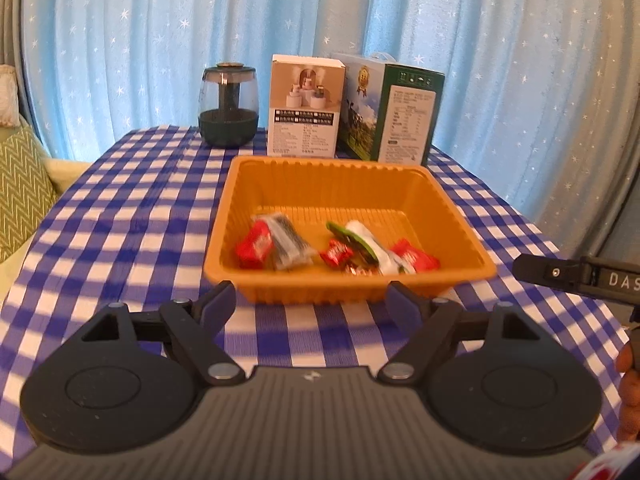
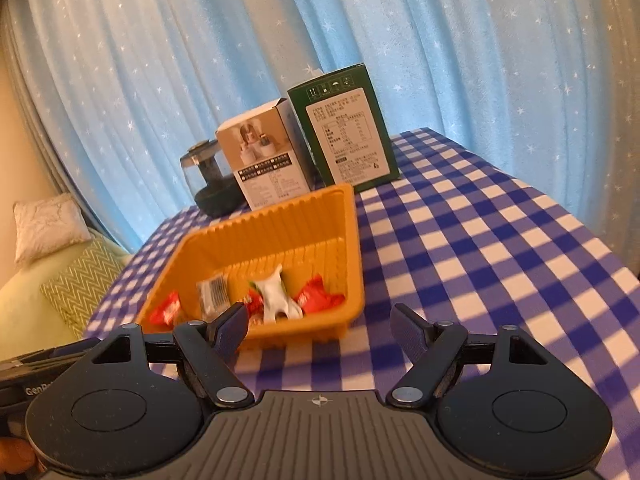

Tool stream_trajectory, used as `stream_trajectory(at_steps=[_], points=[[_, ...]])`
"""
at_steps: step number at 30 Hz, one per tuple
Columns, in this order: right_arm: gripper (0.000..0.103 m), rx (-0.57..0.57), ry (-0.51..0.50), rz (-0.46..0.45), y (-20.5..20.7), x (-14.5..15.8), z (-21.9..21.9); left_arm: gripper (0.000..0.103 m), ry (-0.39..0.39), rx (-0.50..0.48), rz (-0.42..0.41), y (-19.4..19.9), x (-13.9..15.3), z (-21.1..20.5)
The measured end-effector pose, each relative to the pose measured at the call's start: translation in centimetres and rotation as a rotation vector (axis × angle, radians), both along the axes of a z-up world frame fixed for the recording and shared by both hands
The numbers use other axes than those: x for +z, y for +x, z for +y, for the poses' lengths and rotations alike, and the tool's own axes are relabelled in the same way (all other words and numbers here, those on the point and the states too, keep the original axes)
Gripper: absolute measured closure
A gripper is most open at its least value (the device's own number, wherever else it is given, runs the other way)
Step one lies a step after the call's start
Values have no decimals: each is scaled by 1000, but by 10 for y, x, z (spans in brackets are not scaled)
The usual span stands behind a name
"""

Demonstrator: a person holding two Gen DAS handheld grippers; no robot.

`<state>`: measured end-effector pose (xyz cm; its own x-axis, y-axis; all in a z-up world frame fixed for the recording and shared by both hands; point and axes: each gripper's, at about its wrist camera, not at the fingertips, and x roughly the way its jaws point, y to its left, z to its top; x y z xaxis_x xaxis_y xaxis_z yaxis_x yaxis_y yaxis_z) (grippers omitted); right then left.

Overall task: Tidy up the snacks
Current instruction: 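Move both open tools back to the loose candies on the cloth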

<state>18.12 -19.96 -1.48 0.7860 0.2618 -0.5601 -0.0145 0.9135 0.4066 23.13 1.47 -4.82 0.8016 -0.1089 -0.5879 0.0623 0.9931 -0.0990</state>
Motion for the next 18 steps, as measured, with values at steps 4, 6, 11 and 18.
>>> stream_trajectory(at_steps=[4, 6, 11, 18], points=[[25, 1, -14, 16, -23, -3, -2, 23, -16, 5, 24, -26, -6, -3], [25, -2, -12, 33, -33, -5, -3, 23, -17, 5, 32, -37, -8, -4], [25, 20, -37, 72, -55, -13, 1, 23, -13, -5, 76, -58, -18, -12], [25, 69, -108, 149, -64, -30, 14, 23, -10, -7, 128, -77, -35, -17]])
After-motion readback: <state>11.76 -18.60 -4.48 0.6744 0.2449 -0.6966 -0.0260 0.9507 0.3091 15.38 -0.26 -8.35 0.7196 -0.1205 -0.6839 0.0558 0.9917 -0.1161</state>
